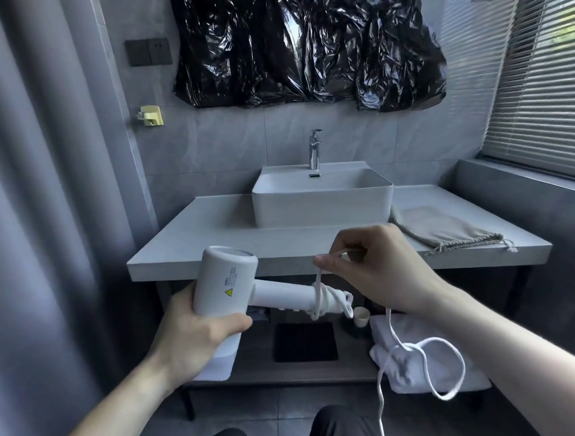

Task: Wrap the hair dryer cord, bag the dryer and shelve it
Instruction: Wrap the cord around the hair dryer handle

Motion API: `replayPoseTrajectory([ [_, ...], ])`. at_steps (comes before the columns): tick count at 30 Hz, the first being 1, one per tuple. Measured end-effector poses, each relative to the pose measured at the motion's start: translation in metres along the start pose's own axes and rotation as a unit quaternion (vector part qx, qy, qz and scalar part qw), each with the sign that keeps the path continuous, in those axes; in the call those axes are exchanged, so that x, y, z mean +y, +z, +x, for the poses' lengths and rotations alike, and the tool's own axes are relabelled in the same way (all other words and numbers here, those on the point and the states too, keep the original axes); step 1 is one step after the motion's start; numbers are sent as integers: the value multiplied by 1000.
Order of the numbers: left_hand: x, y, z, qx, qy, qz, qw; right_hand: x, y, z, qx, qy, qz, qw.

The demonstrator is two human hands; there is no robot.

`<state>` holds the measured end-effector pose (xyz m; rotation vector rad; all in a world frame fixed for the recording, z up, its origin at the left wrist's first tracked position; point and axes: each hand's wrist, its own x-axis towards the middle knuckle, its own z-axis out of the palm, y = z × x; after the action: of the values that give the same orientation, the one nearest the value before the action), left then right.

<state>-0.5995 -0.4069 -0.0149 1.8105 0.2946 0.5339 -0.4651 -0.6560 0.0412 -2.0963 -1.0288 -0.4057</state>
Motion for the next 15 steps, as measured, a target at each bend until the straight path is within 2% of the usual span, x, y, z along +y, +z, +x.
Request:
replayPoseTrajectory([
  [4, 0, -6, -3, -56, -2, -12, 998, 17, 3, 18, -5, 5, 41, 999],
  [9, 2, -9, -8, -92, -39, -87, 991, 40, 18, 28, -44, 48, 123, 990],
  [13, 3, -10, -10, -110, -75, -171, 976, 45, 38, 21, -81, 50, 236, 967],
  [15, 4, -10, -10, -104, -80, -198, 971, 43, 46, 13, -103, 86, 256, 957],
])
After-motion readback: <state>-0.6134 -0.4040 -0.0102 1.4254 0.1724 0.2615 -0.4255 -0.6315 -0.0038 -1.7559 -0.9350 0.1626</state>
